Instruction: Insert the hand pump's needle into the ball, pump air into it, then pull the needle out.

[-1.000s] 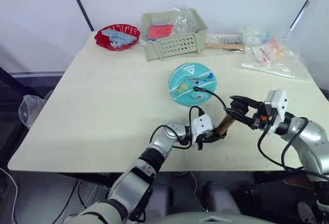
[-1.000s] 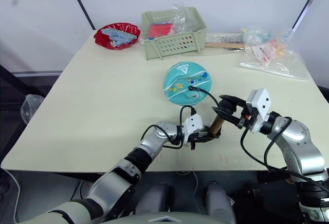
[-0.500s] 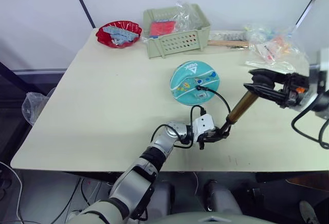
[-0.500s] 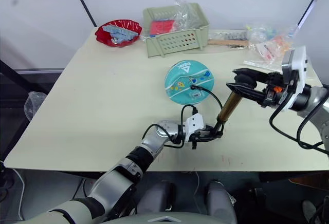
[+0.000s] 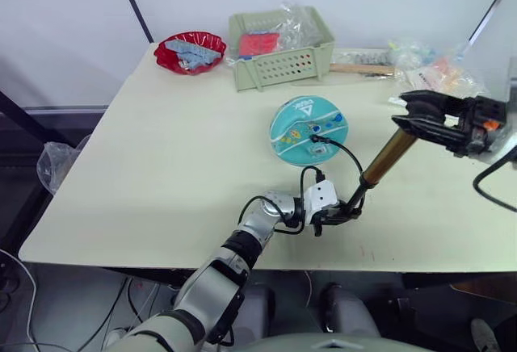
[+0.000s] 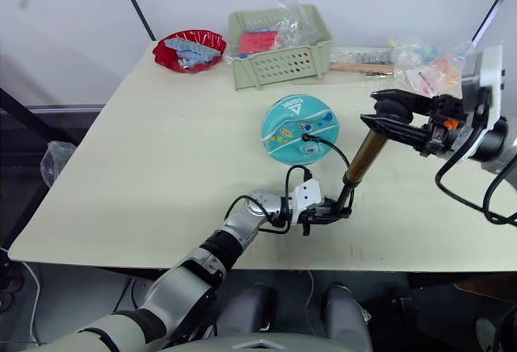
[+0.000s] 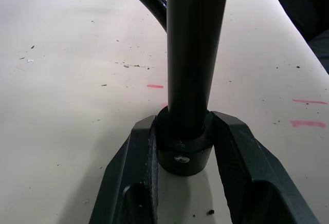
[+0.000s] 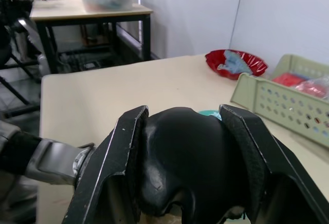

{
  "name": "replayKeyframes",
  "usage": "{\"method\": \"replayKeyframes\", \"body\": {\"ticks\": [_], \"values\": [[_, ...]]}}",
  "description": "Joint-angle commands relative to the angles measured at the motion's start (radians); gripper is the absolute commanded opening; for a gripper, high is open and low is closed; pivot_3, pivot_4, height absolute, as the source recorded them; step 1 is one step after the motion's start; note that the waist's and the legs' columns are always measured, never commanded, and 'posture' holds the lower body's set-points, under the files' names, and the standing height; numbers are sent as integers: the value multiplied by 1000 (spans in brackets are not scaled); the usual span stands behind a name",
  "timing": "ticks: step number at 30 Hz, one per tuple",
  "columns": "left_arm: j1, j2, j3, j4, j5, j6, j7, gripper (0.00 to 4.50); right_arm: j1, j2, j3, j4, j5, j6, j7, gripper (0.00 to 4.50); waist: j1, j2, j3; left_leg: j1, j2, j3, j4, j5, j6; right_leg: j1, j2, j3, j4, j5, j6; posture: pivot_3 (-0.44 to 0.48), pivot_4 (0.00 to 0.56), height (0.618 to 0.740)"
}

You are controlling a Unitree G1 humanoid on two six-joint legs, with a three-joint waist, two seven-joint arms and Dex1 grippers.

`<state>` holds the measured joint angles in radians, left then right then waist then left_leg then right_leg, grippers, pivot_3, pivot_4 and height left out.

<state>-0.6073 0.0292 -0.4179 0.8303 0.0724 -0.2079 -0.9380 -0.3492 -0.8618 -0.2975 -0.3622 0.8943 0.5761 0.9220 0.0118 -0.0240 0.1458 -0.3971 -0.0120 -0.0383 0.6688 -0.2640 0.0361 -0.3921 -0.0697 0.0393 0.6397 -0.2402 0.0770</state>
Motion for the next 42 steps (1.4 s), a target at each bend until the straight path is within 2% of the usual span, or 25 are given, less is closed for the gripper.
{"method": "replayKeyframes", "body": {"ticks": [1,8,15,19,31,36,42], "values": [[44,32,-21,92,53,59,2,1068,73,39,55,-14,-104,-82,18,1792,-1,-1,-1,1,0,0,0,0,0,1,0,0,0,0,0,0,150,740],[50,37,-23,76,54,71,-3,1068,215,112,161,23,-275,-247,43,1792,-1,-6,-6,2,0,0,1,0,0,2,1,0,0,0,0,0,150,740],[48,39,-26,66,56,77,-4,1068,281,198,261,141,-440,-408,21,1792,-2,-7,-7,8,1,-1,0,0,0,7,2,0,0,0,0,0,150,740],[44,41,-26,66,56,82,-6,1068,272,224,251,162,-446,-454,15,1792,-3,-6,-6,13,1,0,-1,0,0,13,3,0,-1,-3,-4,0,150,740],[41,42,-28,75,57,79,-9,1068,125,128,97,43,-223,-306,47,1792,-3,0,0,10,1,-1,-1,0,0,11,3,0,-2,-3,-4,0,150,740],[43,39,-33,82,62,74,-10,1068,27,44,-26,1,-32,-187,59,1792,-1,4,5,4,0,-1,0,0,0,6,1,-1,-3,0,0,0,150,740],[39,35,-34,87,66,73,-10,1068,-41,-30,-94,2,70,-78,63,1792,1,4,5,0,0,-3,0,0,0,3,0,-3,-3,0,0,0,150,740]]}}
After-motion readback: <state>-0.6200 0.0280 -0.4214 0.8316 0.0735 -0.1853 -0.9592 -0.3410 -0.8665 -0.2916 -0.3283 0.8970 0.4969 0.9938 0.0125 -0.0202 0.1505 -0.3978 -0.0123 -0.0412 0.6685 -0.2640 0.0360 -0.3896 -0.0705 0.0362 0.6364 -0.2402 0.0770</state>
